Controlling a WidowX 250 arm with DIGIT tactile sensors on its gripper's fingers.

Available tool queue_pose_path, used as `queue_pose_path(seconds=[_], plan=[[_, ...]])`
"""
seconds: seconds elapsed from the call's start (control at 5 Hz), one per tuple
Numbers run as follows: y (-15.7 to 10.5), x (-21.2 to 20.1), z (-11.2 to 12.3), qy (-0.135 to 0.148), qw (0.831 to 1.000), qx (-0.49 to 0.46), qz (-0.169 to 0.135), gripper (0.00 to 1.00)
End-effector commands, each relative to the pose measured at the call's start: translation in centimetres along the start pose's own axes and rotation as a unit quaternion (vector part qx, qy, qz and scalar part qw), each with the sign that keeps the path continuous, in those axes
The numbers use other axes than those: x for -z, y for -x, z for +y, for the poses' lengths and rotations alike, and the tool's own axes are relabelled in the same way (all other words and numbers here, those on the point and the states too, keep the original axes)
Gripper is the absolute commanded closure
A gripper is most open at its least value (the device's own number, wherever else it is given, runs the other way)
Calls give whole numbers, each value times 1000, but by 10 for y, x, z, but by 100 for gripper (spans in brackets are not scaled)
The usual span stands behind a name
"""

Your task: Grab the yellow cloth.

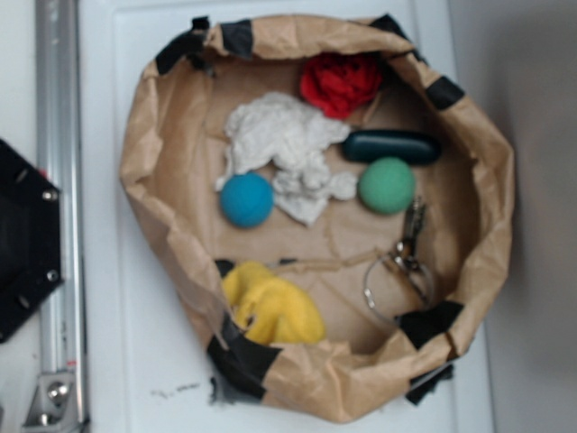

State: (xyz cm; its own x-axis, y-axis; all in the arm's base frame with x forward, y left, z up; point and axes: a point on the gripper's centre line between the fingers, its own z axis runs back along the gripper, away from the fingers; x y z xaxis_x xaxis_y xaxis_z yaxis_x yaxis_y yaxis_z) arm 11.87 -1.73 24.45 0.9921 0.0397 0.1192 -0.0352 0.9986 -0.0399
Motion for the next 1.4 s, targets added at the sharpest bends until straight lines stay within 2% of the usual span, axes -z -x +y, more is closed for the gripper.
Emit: queue_pose_path(seconds=[0.0, 0.2, 0.4, 0.6, 0.8, 1.0, 1.2], plan=[[0, 0, 0, 0, 1000, 0, 0, 0], [-51, 1, 22, 42, 991, -129, -16, 0], [-94, 8, 42, 93, 959, -266, 20, 0], [-131, 69, 47, 105, 919, -375, 61, 0], [-148, 128, 31, 118, 906, -384, 134, 0], [-121, 178, 3, 100, 905, -371, 183, 0], [-85, 209, -26, 95, 909, -329, 238, 0]])
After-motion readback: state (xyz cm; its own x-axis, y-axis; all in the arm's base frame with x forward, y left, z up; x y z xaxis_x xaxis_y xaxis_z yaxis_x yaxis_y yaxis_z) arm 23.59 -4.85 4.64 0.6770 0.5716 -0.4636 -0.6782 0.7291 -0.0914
